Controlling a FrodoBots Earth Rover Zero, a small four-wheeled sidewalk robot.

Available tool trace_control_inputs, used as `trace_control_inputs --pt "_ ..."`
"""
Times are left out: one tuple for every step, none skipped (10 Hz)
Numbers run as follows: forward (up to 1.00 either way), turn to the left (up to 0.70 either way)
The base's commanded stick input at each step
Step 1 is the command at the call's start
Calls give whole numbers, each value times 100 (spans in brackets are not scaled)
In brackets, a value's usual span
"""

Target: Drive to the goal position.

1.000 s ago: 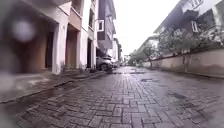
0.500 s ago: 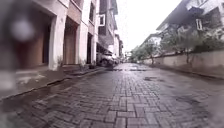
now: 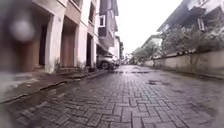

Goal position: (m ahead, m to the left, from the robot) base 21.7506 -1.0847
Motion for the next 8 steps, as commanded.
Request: trace_control_inputs --pt "70 -26" --pt "70 -32" --pt "70 -33" --pt "70 -30" --pt "70 0" --pt "70 0" --pt "70 0" --pt "70 0"
